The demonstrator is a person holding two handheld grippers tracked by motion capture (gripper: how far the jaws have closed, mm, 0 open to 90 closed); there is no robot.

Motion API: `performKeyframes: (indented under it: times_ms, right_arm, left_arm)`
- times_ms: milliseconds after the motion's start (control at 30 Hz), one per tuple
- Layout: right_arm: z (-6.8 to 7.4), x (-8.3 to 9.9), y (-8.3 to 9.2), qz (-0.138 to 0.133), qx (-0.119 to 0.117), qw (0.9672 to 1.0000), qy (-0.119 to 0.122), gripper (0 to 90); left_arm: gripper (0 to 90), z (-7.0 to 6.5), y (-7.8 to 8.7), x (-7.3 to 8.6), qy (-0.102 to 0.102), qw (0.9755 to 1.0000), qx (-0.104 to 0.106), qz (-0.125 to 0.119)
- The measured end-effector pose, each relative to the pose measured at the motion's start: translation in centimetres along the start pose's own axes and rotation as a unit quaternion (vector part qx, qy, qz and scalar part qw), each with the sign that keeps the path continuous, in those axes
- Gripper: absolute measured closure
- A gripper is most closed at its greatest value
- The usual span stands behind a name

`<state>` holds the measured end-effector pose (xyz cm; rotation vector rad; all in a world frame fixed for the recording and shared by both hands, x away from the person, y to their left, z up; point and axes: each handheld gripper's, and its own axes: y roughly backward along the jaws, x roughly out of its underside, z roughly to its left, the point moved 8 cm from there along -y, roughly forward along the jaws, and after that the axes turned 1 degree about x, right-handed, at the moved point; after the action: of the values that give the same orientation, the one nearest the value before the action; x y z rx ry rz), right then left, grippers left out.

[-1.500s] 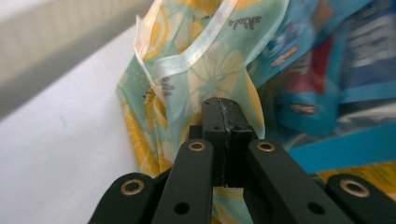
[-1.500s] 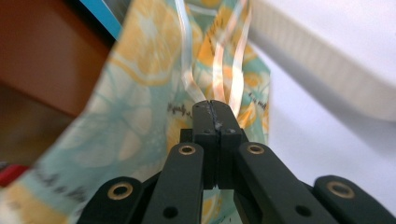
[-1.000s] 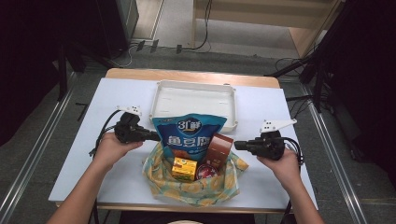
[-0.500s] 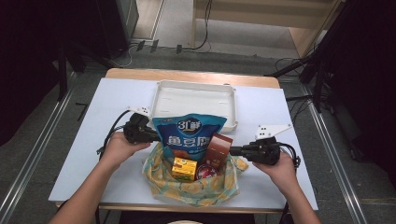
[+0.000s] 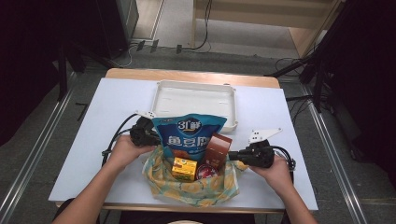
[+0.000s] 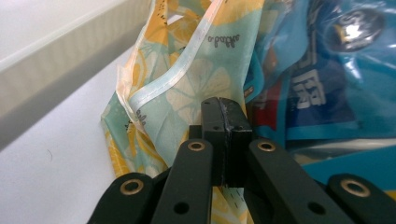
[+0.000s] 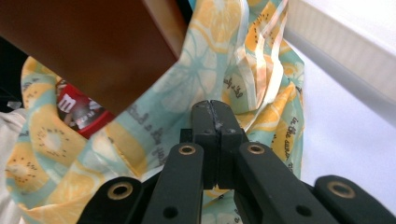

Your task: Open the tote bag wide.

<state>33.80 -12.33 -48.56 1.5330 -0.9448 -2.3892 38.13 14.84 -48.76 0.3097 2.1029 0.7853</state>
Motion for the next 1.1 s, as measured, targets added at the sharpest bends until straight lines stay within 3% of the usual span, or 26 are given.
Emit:
performKeyframes:
  times_ms: [400,533,833,1100]
  right_arm:
    - [-0.9,1.4,-1.5,0.026,0.002,0.9996,-0.009,90.0]
    - [-1.2,1.7,-2.1,0.033,0.002,0.9994,-0.011,90.0]
    - [-1.7,2.2,-3.3,0.044,-0.003,0.9989,-0.011,90.0]
    - [-2.0,2.6,-3.8,0.06,0.003,0.9982,-0.007,90.0]
  left_arm:
    - [90.0,1.3,-1.6,1.0,0.012,0.9998,-0.003,0.016]
    - [90.0,1.7,-2.0,1.4,0.024,0.9996,0.007,0.012]
    - [90.0,2.0,-2.4,2.0,0.017,0.9995,0.0,0.026]
    - [90.0,2.2,-2.5,2.2,0.009,0.9997,-0.001,0.023]
